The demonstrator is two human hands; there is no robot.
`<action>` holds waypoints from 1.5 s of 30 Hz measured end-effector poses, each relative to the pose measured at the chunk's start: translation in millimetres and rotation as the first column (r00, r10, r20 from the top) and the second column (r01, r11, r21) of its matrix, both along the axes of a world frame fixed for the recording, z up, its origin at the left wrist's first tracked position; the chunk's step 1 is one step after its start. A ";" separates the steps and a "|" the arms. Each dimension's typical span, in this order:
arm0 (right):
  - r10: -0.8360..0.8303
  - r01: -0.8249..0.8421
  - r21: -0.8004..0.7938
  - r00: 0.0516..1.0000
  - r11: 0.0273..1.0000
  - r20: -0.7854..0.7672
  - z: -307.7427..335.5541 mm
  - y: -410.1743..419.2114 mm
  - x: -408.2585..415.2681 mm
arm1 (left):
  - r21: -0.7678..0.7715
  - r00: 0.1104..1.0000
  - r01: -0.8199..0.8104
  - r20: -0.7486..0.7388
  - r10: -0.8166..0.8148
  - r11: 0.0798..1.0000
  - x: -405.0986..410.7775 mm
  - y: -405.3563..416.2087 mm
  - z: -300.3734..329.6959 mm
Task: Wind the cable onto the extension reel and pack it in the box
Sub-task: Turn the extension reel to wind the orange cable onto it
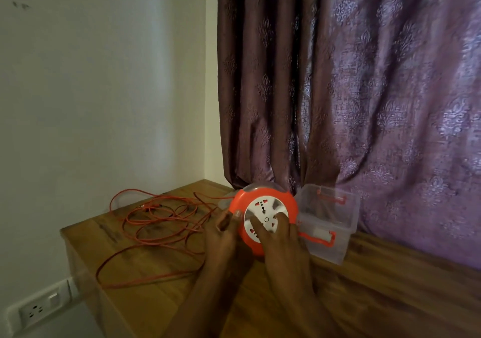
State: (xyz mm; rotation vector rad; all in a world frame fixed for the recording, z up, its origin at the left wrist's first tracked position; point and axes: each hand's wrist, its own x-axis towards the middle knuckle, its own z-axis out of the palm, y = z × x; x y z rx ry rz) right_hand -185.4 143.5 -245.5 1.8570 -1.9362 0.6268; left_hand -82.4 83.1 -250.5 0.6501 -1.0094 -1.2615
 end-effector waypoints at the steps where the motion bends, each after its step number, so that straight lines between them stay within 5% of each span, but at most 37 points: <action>1: -0.025 0.025 -0.016 1.000 1.000 -0.002 -0.8 -1.6 0.5 | -0.023 1.000 0.003 0.005 -0.003 1.000 -1.4 -2.0 -2.2; 13: 0.036 -0.042 -0.047 0.992 0.998 -0.123 -6.3 -17.2 -3.5 | -0.129 0.990 -0.056 0.123 0.072 0.990 19.6 -6.7 -9.4; 27: 0.035 -0.012 -0.074 0.950 0.997 0.310 5.2 -13.7 -2.7 | -0.193 0.965 -0.123 0.207 0.163 0.973 20.8 -5.1 -10.5; 36: 0.210 -0.210 0.007 0.974 0.978 -0.088 -3.4 -26.4 -9.0 | -0.112 0.975 -0.163 0.135 0.177 0.980 25.2 -8.0 -8.0; 45: 0.189 -0.188 0.019 0.978 0.982 -0.083 -9.1 -26.9 -10.9 | -0.113 0.975 -0.140 0.155 0.156 0.984 26.5 -6.3 -5.9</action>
